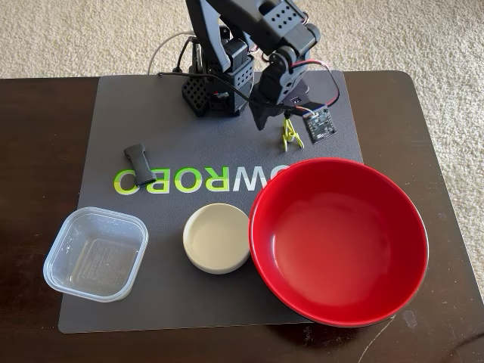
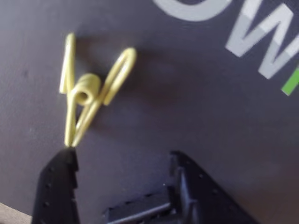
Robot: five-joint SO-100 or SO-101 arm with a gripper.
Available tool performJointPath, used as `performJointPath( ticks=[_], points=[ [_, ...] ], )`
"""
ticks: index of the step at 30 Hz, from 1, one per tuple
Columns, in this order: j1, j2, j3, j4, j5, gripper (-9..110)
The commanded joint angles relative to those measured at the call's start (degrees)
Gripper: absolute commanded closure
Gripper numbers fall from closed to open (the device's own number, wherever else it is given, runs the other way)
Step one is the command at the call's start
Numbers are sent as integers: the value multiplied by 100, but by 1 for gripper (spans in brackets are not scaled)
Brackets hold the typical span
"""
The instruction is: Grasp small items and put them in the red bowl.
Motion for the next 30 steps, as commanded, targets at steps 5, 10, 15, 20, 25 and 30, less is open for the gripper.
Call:
performJointPath(
  ticks=[5, 10, 15, 20, 25, 30],
  points=[
    [325, -53, -237, -70, 62, 64],
    [545, -343, -765, -79, -176, 53],
    [765, -896, -817, -589, -246, 49],
    [782, -1239, -835, -1063, -448, 48],
    [466, -1266, -782, -1362, -888, 51],
    [369, -1494, -747, -1644, -1406, 52]
  ],
)
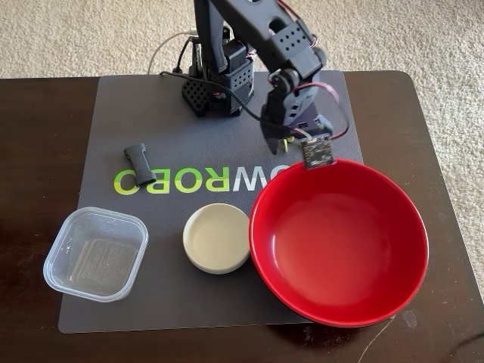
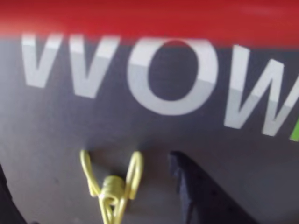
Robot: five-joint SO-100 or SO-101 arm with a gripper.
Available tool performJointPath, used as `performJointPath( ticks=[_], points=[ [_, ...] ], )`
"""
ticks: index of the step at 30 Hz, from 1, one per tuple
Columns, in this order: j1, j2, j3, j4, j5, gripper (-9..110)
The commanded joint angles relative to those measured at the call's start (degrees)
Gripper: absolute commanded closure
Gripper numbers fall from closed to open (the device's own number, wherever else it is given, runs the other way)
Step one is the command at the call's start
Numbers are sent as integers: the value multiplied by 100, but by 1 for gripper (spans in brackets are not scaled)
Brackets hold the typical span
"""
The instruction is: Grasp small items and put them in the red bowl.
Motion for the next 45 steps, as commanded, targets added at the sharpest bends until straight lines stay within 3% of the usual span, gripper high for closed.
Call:
performJointPath(
  ticks=[1, 11, 18, 31, 37, 41, 45],
  points=[
    [-26, -123, -141, -79, -185, 52],
    [18, 185, 422, 18, 492, 52],
    [-360, 1635, 1564, 264, 501, 53],
    [-580, 896, 1310, 44, -44, 73],
    [-378, -88, 633, 9, -457, 93],
    [-316, -396, 413, 18, -545, 100],
    [-299, -396, 413, 35, -571, 101]
  ],
)
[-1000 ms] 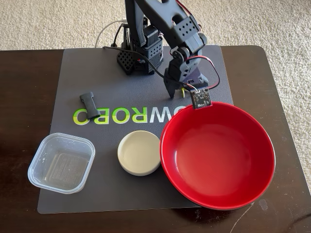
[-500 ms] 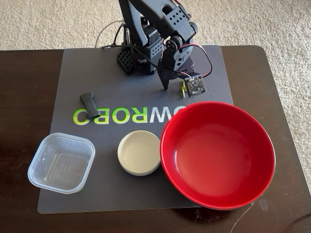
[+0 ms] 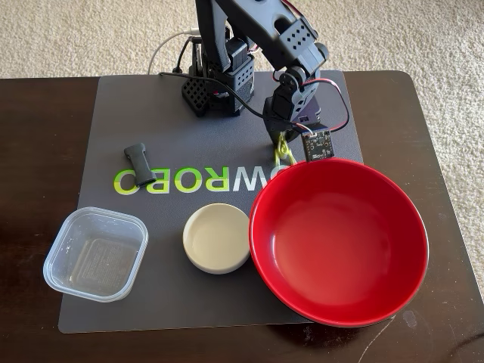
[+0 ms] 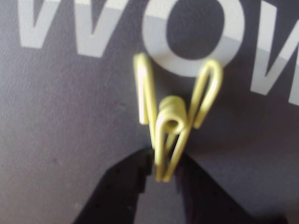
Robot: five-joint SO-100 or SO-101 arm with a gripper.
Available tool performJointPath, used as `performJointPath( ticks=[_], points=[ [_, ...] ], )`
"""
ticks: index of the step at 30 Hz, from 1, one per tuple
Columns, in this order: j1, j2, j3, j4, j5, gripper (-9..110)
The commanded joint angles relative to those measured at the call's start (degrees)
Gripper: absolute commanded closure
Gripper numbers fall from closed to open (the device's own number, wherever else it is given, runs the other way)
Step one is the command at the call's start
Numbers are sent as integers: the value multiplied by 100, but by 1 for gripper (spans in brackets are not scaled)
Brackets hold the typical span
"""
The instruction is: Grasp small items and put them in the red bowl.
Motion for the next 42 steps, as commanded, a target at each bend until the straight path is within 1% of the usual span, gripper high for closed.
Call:
performJointPath(
  ticks=[1, 7, 18, 28, 33, 38, 42],
  points=[
    [281, -44, -26, 26, -26, 101],
    [378, 246, -18, 79, 9, 101],
    [-158, 2171, -97, 940, 35, 101],
    [-519, 2769, -1204, 1652, 9, 102],
    [-519, 3234, -1696, 1688, 88, 102],
    [-343, 3322, -2496, 1714, 132, 102],
    [123, 3120, -3067, 1600, 141, 102]
  ],
)
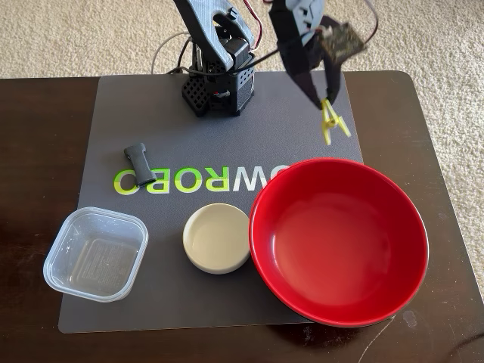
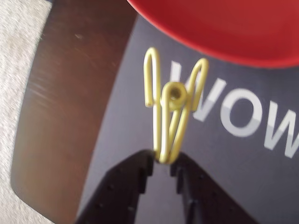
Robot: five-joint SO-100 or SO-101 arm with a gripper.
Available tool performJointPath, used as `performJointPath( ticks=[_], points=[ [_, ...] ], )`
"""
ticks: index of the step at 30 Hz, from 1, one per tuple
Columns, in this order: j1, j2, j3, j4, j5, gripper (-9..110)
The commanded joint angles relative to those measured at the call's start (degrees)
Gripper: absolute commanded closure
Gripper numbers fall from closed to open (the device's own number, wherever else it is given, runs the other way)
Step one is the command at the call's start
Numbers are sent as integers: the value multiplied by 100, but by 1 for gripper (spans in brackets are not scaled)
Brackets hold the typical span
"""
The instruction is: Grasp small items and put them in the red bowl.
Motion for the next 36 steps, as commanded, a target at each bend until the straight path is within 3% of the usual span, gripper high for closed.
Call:
performJointPath(
  ticks=[1, 8, 15, 17, 19, 20, 28, 36],
  points=[
    [606, -158, -712, -202, 35, 102],
    [2470, -1854, -1178, -1608, 123, 101],
    [2795, -3173, -1055, -2399, -62, 99],
    [2804, -3173, -967, -2391, -62, 88],
    [2786, -3103, -932, -2347, -53, 66],
    [2769, -3032, -914, -2347, -44, 60],
    [2821, -1758, -686, -1731, -229, 68],
    [4526, -1731, -686, -369, -1055, 68]
  ],
)
